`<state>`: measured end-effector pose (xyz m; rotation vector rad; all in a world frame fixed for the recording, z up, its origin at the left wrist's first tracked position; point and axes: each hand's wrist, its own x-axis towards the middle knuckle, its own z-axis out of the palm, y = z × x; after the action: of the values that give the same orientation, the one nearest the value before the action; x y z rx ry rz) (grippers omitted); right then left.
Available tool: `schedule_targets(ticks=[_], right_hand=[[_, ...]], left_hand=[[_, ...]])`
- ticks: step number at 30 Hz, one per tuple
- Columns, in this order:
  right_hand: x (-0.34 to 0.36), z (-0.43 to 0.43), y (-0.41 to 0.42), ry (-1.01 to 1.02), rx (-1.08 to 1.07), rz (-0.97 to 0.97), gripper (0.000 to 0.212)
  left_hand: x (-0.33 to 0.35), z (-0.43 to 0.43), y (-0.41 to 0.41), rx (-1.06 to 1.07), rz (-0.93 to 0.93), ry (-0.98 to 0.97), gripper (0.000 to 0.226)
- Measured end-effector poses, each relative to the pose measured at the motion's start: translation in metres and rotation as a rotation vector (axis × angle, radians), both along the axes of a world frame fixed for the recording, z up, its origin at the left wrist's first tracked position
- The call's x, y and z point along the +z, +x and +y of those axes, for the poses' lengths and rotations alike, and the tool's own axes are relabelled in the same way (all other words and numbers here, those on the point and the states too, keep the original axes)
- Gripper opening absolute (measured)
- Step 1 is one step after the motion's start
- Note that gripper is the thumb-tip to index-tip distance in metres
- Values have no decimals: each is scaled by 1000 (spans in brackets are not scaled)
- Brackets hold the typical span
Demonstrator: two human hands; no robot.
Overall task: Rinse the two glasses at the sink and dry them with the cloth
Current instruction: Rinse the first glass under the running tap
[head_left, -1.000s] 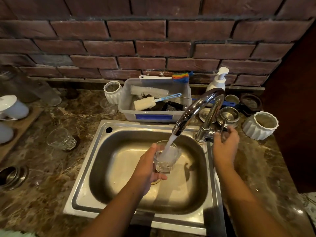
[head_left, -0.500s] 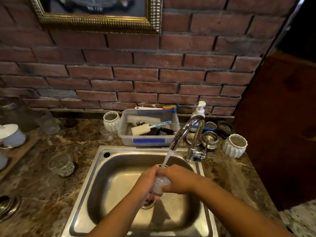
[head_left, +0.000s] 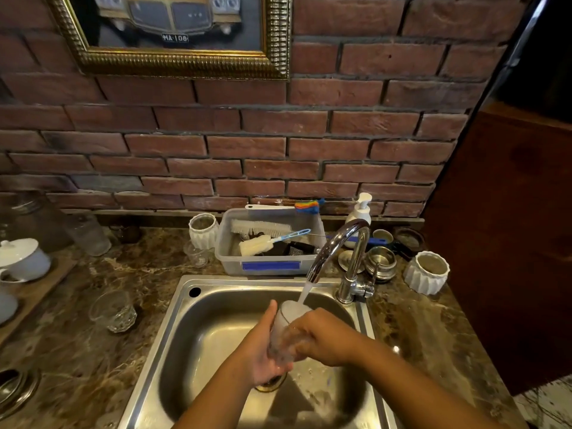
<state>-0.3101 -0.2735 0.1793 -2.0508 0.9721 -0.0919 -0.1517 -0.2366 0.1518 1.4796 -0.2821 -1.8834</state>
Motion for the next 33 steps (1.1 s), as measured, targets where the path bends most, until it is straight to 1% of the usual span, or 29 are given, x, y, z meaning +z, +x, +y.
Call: schedule_targets(ticks=[2,4,6,7,9,10,11,12,14,15,17,19,20,21,22,23,24,25,27,28,29,30,31,32,33], right_hand=[[-2,3,-3,77,-68,-91,28],[-8,5,-6,113,-163,-131,23],[-15,6,-5,157,-270,-162,15],[-16,7,-3,207,-314,-190,13],[-19,7,1,387,-412,-285,15],[-20,7,3,500,-483,-333,16],[-21,8,4,591,-552,-354,18],[-21,8,5,646,-596,-371,19],[-21,8,4,625,-570,-377,17],[-21,8,4,561,-509,-354,17],[-17,7,2,318,-320,-245,15],[-14,3,-1,76,-90,-121,15],[-14,1,-2,-4,7,-72,16],[-14,1,-2,-46,60,-46,17],[-15,1,-2,-59,54,-46,19],[-19,3,-1,-56,3,-79,19],[-20,7,2,-30,-88,-142,18],[-22,12,6,19,-212,-227,17],[-24,18,17,176,-503,-368,18],[-24,19,20,292,-624,-391,19],[-22,19,23,421,-696,-413,19],[-21,18,23,517,-720,-432,18],[-19,16,22,557,-703,-436,17],[-18,15,21,523,-653,-408,17],[-18,13,18,420,-566,-350,16]], left_hand=[[-8,-1,-3,12,86,46,55],[-12,-4,-10,35,85,72,56],[-14,-9,-18,62,-42,36,49],[-14,-10,-24,55,-159,-2,44],[-19,-13,-31,38,-407,-108,38],[-21,-13,-33,36,-489,-170,35],[-24,-11,-33,43,-517,-233,32],[-25,-8,-32,54,-501,-285,29],[-22,-3,-29,81,-419,-305,28],[-21,-2,-27,110,-353,-260,28],[-20,-3,-20,137,-130,-129,35],[-22,-6,-8,107,124,-28,43],[-26,-8,-2,86,227,-3,44],[-28,-8,2,56,271,9,45],[-30,-10,3,40,273,15,47],[-30,-11,0,62,231,15,46],[-32,-12,-5,109,154,-5,43],[-33,-14,-11,162,36,-52,37],[-29,-13,-24,190,-209,-167,30],[-30,-12,-26,174,-272,-218,30],[-30,-9,-27,155,-299,-252,31],[-32,-8,-26,139,-307,-265,30],[-33,-8,-23,130,-306,-261,29],[-33,-9,-19,124,-276,-244,29],[-30,-9,-16,124,-204,-209,30]])
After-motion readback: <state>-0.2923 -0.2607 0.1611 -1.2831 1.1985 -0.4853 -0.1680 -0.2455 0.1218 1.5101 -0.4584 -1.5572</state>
